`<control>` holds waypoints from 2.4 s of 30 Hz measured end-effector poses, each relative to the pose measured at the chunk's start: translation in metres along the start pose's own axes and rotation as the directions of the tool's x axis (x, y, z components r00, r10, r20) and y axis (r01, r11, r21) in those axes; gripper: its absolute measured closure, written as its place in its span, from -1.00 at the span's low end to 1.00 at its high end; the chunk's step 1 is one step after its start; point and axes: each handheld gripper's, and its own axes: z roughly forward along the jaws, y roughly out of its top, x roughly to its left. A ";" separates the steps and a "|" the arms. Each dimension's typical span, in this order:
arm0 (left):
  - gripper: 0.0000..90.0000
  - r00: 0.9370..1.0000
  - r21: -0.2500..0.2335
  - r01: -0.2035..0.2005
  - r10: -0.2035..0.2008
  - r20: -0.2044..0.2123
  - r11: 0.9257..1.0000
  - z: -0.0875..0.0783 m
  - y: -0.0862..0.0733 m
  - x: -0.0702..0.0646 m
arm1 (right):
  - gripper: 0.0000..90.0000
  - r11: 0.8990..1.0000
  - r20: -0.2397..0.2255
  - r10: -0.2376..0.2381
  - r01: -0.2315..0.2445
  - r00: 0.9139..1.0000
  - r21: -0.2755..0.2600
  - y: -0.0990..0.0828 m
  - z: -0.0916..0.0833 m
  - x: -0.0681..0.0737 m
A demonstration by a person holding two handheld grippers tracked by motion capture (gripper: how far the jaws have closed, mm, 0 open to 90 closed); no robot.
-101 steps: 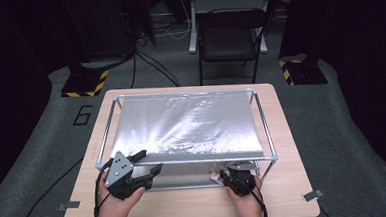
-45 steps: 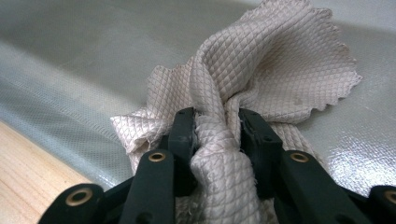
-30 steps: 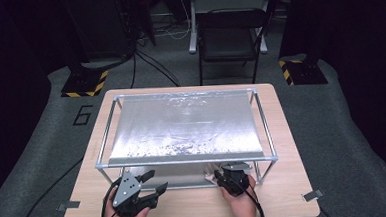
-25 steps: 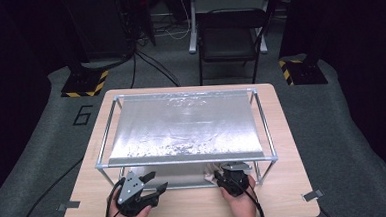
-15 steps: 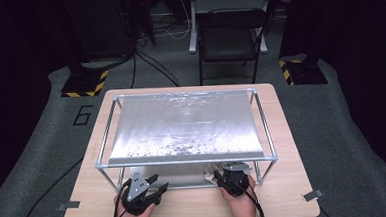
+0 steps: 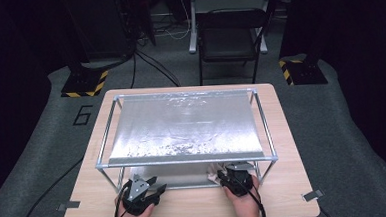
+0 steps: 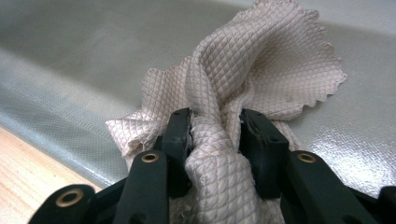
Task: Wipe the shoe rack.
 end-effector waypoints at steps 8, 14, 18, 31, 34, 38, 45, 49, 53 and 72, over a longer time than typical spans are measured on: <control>0.18 1.000 0.007 -0.023 0.023 0.011 1.000 0.000 0.001 0.000 | 0.44 0.999 -0.064 -0.041 0.040 0.997 -0.006 0.006 0.013 0.017; 0.16 1.000 0.009 -0.015 0.015 0.010 1.000 -0.003 0.002 0.003 | 0.21 0.998 -0.095 -0.049 0.044 0.994 -0.052 0.012 0.008 0.030; 0.15 1.000 0.011 -0.006 0.006 0.012 1.000 -0.004 0.002 0.003 | 0.12 0.997 -0.084 -0.052 0.047 0.995 -0.068 0.013 -0.005 0.028; 0.17 1.000 0.038 -0.005 0.004 0.014 0.999 0.001 -0.002 0.003 | 0.35 0.997 -0.056 -0.067 0.065 0.996 -0.051 0.000 -0.023 0.004; 0.19 0.999 0.052 -0.043 0.043 -0.001 0.998 0.001 -0.004 0.007 | 0.60 0.998 -0.054 -0.064 0.064 0.996 -0.017 -0.003 -0.015 0.002; 0.21 0.999 0.060 -0.044 0.045 -0.005 0.997 0.003 -0.007 0.009 | 0.66 0.998 -0.077 -0.059 0.058 0.995 -0.008 -0.002 -0.011 0.004; 0.27 0.999 0.087 -0.051 0.050 0.010 0.995 0.004 -0.006 0.009 | 0.67 0.996 -0.085 -0.088 0.088 0.992 -0.013 0.002 -0.003 0.015; 0.29 0.999 0.088 -0.050 0.049 0.011 0.995 0.004 -0.006 0.009 | 0.68 0.999 -0.134 -0.050 0.051 0.990 0.004 0.005 0.004 0.028; 0.29 0.999 0.085 -0.049 0.048 0.012 0.995 0.004 -0.006 0.009 | 0.67 0.997 -0.152 -0.078 0.080 0.985 0.005 0.009 0.011 0.039; 0.14 0.999 0.071 -0.042 0.041 0.013 0.997 0.004 0.001 0.005 | 0.23 0.992 -0.067 -0.059 0.051 0.996 -0.116 0.013 -0.036 0.014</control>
